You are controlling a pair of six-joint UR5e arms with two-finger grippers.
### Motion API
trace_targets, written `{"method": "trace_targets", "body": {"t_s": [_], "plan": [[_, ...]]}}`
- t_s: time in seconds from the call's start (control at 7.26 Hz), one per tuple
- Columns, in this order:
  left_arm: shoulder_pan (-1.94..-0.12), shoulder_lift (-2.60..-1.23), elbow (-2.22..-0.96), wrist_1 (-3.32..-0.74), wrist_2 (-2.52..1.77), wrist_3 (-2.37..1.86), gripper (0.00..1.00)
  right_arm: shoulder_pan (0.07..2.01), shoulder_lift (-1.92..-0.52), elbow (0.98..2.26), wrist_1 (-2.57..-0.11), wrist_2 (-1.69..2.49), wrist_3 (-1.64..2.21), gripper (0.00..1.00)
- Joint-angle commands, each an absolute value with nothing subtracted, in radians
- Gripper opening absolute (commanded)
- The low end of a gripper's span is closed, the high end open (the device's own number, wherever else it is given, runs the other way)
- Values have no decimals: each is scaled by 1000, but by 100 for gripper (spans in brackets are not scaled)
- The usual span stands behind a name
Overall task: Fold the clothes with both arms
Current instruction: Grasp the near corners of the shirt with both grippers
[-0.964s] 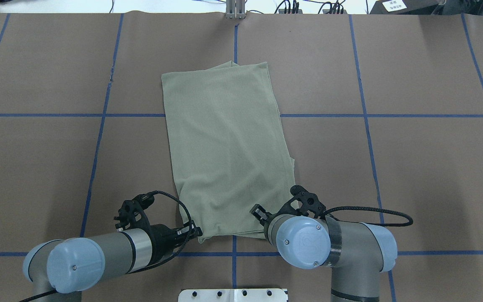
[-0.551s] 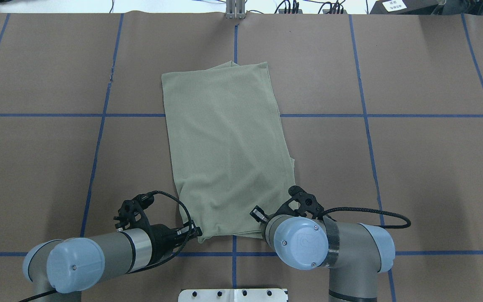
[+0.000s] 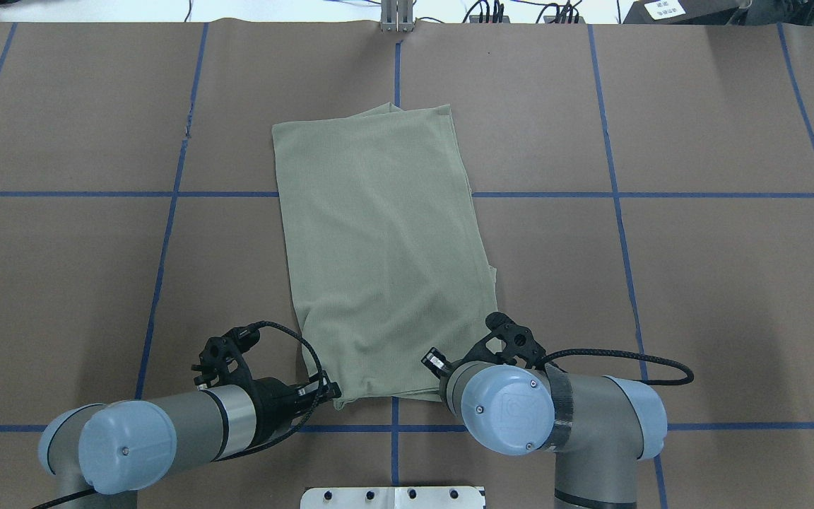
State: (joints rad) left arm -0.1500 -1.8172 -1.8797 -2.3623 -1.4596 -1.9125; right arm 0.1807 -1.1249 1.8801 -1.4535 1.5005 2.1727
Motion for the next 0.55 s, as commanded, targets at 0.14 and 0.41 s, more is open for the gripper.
{"method": "trace_targets", "body": {"t_s": [0.14, 0.41], "plan": [[-181, -1809, -2039, -2238, -1578, -1910, 0, 198, -1132, 2084, -1614, 1514, 2166, 0], [-184, -1818, -2307, -1976, -1669, -1910, 0, 196, -1111, 2356, -1898, 1563, 2167, 0]]}}
